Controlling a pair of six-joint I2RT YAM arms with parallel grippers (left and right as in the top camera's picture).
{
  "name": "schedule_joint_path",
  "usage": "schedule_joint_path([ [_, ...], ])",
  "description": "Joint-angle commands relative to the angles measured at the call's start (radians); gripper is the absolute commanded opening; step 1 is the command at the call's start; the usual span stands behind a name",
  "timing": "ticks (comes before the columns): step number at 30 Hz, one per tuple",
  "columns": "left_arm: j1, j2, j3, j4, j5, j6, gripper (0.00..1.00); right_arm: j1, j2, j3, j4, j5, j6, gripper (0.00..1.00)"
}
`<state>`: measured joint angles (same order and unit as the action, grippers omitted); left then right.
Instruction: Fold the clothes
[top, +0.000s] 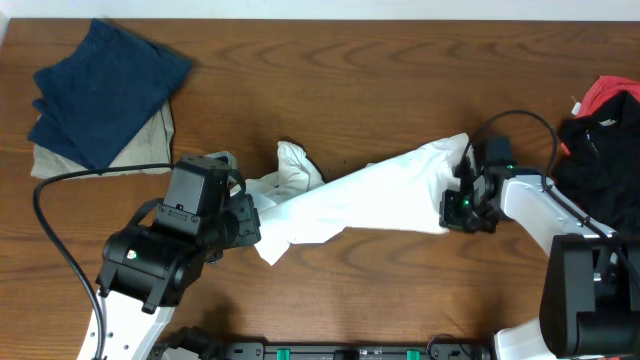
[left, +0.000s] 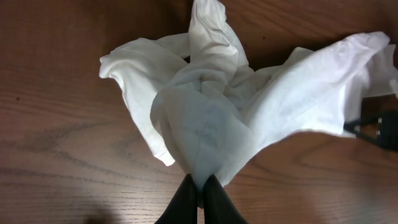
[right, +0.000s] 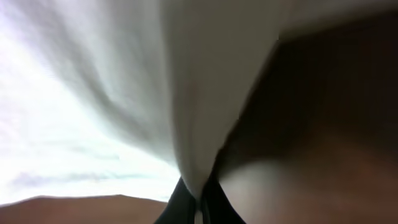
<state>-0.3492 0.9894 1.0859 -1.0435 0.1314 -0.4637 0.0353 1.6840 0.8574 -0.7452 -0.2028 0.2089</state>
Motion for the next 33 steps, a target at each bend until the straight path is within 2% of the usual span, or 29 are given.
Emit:
schedule_joint_path([
  [1, 0.004, -0.002, 0.004, -0.002, 0.055, 0.016, 0.06, -0.046, 0.029, 0.034, -0.098, 0.177, 0.015, 0.01],
  [6, -0.012, 0.016, 0.004, -0.002, 0.193, 0.016, 0.06, -0.186, 0.014, 0.249, -0.33, 0.386, 0.043, 0.01],
  [10, -0.06, 0.047, 0.003, 0.002, 0.289, 0.013, 0.07, -0.31, 0.009, 0.439, -0.449, 0.429, 0.088, 0.01],
  [12, -0.095, 0.07, 0.003, 0.011, 0.349, 0.013, 0.29, -0.364, 0.009, 0.52, -0.487, 0.4, 0.094, 0.01],
  [13, -0.114, 0.08, 0.003, 0.015, 0.377, 0.014, 0.51, -0.383, 0.009, 0.546, -0.499, 0.393, 0.094, 0.01],
  [15, -0.151, 0.101, 0.003, 0.021, 0.403, 0.014, 0.69, -0.413, 0.009, 0.581, -0.508, 0.394, 0.094, 0.01],
  [16, -0.167, 0.111, 0.003, 0.021, 0.403, 0.016, 0.73, -0.427, 0.009, 0.59, -0.509, 0.394, 0.094, 0.01],
  [19, -0.197, 0.141, 0.003, 0.021, 0.391, 0.052, 0.77, -0.462, 0.009, 0.595, -0.511, 0.393, 0.102, 0.01],
  [26, -0.197, 0.217, 0.003, 0.052, 0.221, 0.037, 0.8, -0.481, 0.009, 0.595, -0.527, 0.387, 0.101, 0.01],
  [33, -0.198, 0.405, 0.002, 0.167, 0.222, 0.033, 0.8, -0.473, 0.009, 0.595, -0.527, 0.341, 0.089, 0.01],
])
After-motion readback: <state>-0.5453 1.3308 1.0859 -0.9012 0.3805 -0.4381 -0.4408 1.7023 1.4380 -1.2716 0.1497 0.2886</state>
